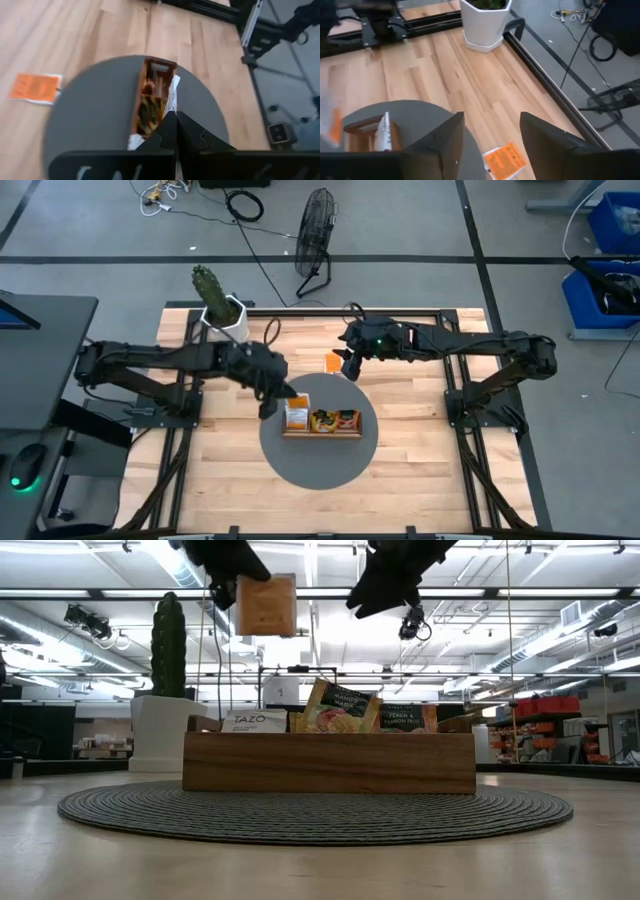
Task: Pick & Place Tea
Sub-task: Put the white orange tea bag into the left section of the wooden organizer
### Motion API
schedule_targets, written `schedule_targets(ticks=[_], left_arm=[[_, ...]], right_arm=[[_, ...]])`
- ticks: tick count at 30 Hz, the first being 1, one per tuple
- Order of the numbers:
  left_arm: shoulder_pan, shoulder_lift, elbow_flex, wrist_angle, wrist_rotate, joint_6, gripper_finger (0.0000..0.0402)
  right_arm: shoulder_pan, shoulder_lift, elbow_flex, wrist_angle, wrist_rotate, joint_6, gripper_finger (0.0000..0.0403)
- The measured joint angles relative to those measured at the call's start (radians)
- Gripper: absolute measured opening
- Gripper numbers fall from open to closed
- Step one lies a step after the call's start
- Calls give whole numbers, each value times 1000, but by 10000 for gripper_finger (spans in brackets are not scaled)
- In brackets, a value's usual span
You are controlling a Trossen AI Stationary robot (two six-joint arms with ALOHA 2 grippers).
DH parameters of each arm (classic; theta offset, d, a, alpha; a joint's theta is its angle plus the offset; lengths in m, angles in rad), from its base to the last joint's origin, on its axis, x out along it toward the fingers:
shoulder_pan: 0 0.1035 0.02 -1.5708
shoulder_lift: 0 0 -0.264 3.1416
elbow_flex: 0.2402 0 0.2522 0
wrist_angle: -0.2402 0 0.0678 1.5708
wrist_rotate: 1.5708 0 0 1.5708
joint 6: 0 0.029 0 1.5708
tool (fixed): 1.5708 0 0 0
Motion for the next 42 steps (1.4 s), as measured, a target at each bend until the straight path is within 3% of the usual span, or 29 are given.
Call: schedule_targets(ticks=[7, 10, 15, 17, 21, 25, 29, 42], left_arm=[[-33, -16, -127, 159, -34, -43, 1], [22, -16, -169, 118, -44, 21, 1], [57, -16, -240, 133, -2, -12, 1], [9, -16, -244, 143, -5, -18, 1], [-81, -16, -244, 179, -144, -5, 1], [-100, -16, -244, 184, -228, -14, 1], [-120, -15, -244, 197, -183, -26, 1], [-172, 153, -244, 254, -185, -1, 1]], right_arm=[[-36, 0, 0, -1, 0, -21, 203], [-58, 0, 0, -1, 3, -47, 203], [-108, 0, 0, -3, 10, -72, 204], [-128, 0, 0, -3, 10, -70, 204], [-161, 0, 0, -5, 10, -67, 204], [-188, 0, 0, -6, 10, -66, 204], [-203, 1, 0, -6, 10, -44, 204], [-215, 1, 0, -9, 12, -44, 204]])
